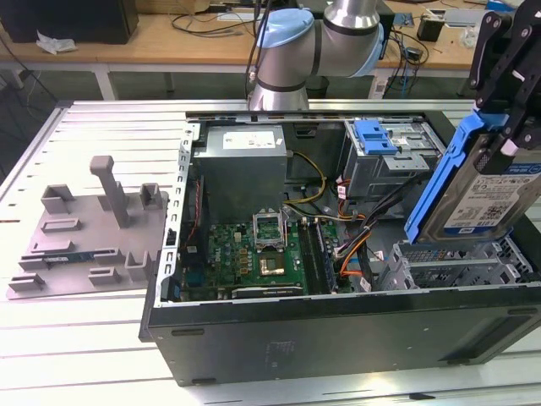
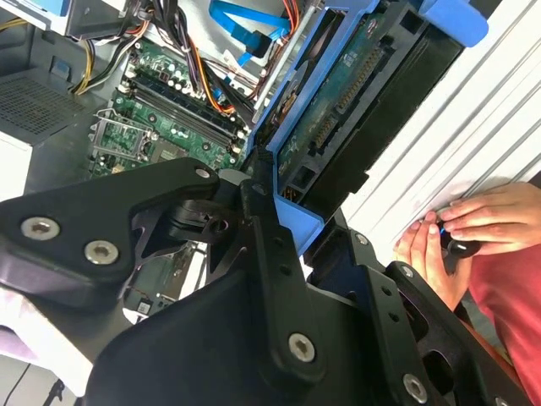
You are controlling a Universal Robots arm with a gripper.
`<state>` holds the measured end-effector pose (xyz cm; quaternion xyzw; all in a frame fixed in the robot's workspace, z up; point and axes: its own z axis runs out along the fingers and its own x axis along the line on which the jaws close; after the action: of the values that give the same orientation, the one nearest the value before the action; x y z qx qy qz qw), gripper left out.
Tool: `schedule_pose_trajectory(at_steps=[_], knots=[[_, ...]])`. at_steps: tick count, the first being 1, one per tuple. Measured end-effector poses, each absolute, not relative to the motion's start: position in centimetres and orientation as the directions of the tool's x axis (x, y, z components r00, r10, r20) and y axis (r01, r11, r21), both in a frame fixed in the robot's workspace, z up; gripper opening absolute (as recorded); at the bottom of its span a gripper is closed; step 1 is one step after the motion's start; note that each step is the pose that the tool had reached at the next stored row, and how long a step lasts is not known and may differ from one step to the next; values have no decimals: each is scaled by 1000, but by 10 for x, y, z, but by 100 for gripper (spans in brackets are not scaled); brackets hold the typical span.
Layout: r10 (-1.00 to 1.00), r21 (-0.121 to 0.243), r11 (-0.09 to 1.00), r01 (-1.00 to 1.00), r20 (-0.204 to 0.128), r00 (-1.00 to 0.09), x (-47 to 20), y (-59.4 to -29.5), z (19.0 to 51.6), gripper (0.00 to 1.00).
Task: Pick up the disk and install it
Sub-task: 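Insert the disk into the insertion slot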
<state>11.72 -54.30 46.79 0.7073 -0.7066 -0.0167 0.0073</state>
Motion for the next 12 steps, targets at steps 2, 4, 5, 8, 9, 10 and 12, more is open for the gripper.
schedule_pose_trajectory(at_steps=[2,4,5,8,9,10,12], knots=[[-1000,34,-1,-999,-13,1,117,-543,467,37],[-1000,34,-1,-999,-13,1,117,-543,466,37],[-1000,34,-1,-999,-13,1,117,-543,466,37],[-1000,34,-2,-999,-13,2,118,-543,465,37],[-1000,34,-2,-999,-13,2,118,-543,465,37],[-1000,34,-3,-999,-13,2,118,-543,465,37],[-1000,34,-3,-999,-13,2,118,-543,464,37]])
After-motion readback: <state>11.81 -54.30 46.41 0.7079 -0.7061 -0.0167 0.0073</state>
